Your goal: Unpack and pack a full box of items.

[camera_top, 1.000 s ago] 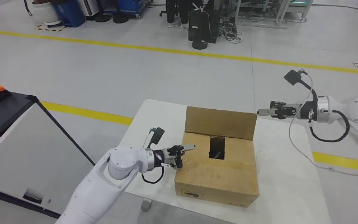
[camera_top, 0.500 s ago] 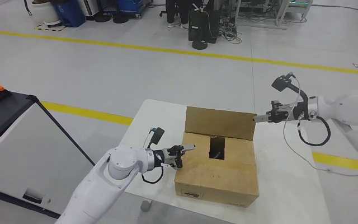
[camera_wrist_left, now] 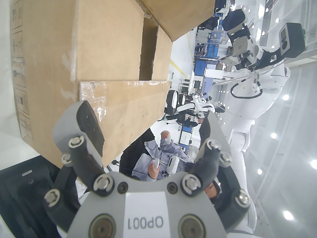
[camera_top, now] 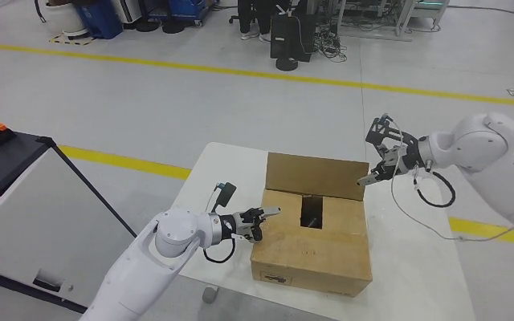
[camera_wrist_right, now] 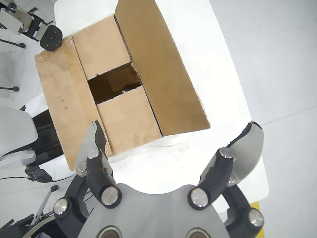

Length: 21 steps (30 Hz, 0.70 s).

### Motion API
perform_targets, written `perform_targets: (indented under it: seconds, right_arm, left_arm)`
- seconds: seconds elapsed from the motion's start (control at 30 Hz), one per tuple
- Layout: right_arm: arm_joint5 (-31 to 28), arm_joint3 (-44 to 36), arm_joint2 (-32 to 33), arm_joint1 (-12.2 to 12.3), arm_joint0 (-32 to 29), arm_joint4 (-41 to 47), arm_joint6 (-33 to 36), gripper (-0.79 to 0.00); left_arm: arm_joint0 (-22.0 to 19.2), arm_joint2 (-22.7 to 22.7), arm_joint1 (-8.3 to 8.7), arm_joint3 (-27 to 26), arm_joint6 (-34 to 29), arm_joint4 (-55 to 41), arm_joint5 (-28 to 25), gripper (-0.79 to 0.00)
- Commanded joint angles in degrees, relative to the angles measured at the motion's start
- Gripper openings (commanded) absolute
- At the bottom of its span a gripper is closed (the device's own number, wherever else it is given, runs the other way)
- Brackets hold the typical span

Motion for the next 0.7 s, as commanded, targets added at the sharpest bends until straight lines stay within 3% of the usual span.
perform_targets:
  seconds: [0.0,0.3,0.67]
  right_arm:
    - [-1.5,2.6,-2.8,-1.2,1.7,1.2,-1.5,0.0]
    - [-1.9,11.6,-4.9,-6.7,1.9,9.9,-1.9,0.0]
    - [3.9,20.2,-4.9,-11.6,1.1,23.7,3.9,0.0]
  left_arm:
    - [0.0,0.0,0.0,0.0,0.0,0.0,0.0,0.0]
    - [0.0,0.0,0.0,0.0,0.0,0.0,0.0,0.0]
    - [0.0,0.0,0.0,0.0,0.0,0.0,0.0,0.0]
